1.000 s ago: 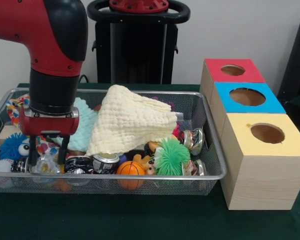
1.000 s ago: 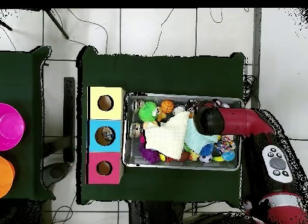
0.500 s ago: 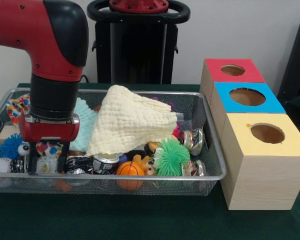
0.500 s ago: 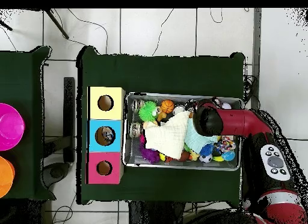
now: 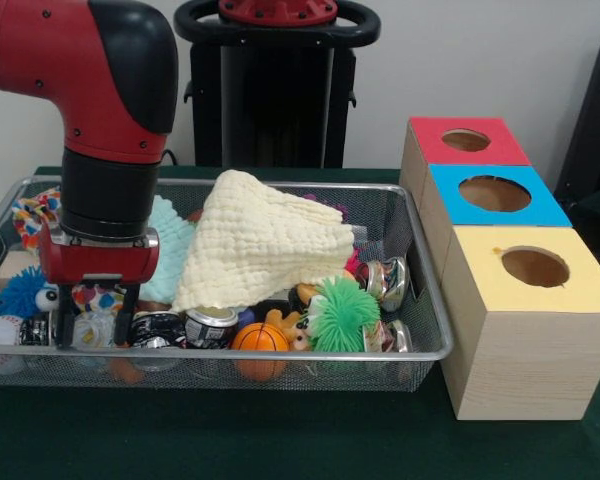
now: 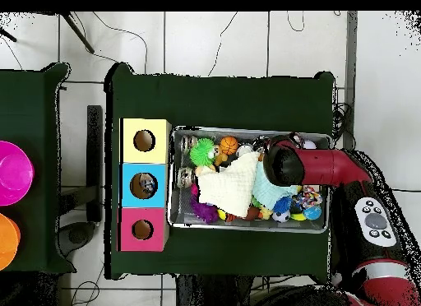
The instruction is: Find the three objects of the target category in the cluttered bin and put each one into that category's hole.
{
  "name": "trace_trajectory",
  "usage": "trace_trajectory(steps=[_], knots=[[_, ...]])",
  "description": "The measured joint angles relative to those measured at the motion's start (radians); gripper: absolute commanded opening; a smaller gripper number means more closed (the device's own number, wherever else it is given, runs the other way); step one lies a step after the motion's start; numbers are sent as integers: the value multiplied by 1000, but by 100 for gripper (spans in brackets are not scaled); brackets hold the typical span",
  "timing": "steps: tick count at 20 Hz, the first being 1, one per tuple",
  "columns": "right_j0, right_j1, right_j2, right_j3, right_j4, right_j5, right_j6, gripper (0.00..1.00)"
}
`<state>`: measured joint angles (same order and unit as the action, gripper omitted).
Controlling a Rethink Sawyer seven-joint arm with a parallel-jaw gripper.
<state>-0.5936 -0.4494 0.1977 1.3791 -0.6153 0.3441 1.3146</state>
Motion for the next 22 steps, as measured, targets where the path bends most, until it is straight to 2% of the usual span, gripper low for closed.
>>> trace_trajectory(steps=[3, 4, 22], knots=[[2, 0, -2, 0, 0, 0, 0, 100], [1, 0, -7, -8, -1, -1, 0, 0], [11, 5, -29, -32, 0, 0, 0, 0]])
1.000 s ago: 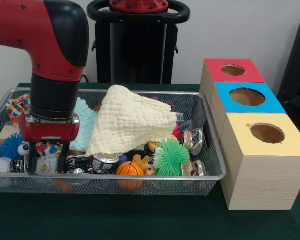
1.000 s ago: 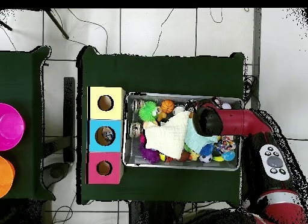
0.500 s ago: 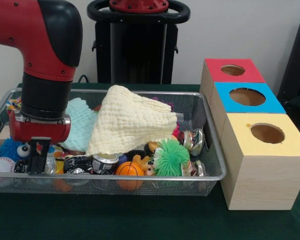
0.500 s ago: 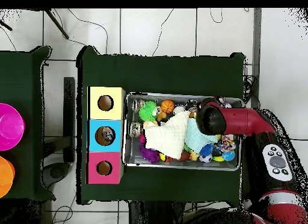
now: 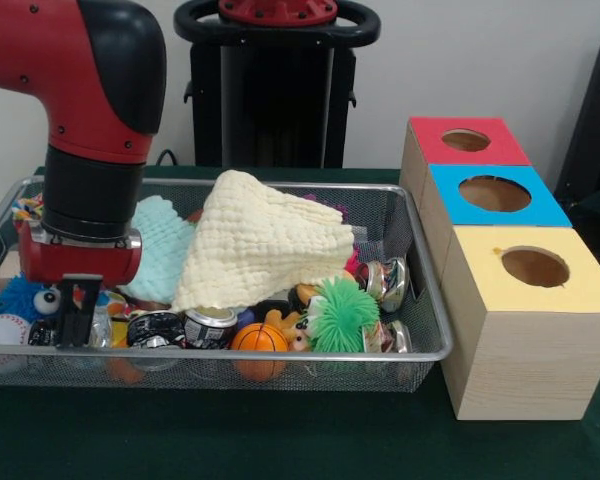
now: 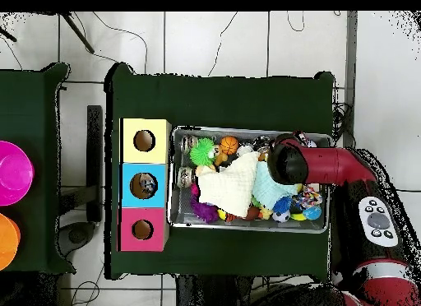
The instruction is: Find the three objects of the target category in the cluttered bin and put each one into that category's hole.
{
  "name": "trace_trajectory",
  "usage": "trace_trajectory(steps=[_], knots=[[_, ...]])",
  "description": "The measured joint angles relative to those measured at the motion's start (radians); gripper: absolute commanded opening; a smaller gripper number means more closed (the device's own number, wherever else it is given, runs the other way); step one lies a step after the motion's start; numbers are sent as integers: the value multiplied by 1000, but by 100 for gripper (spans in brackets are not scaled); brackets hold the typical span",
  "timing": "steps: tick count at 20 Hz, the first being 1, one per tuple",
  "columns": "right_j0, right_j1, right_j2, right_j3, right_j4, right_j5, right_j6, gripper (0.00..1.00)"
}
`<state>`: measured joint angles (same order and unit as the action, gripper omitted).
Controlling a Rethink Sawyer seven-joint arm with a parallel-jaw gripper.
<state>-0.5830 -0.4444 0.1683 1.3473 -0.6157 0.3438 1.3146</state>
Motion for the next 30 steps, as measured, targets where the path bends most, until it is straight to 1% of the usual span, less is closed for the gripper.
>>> trace_trajectory(steps=[3, 4, 9, 30], knots=[[1, 1, 0, 1, 0, 1, 0, 0], [2, 1, 0, 2, 1, 2, 0, 100], [15, 4, -2, 11, 0, 4, 0, 100], [13, 4, -4, 13, 0, 4, 0, 100]])
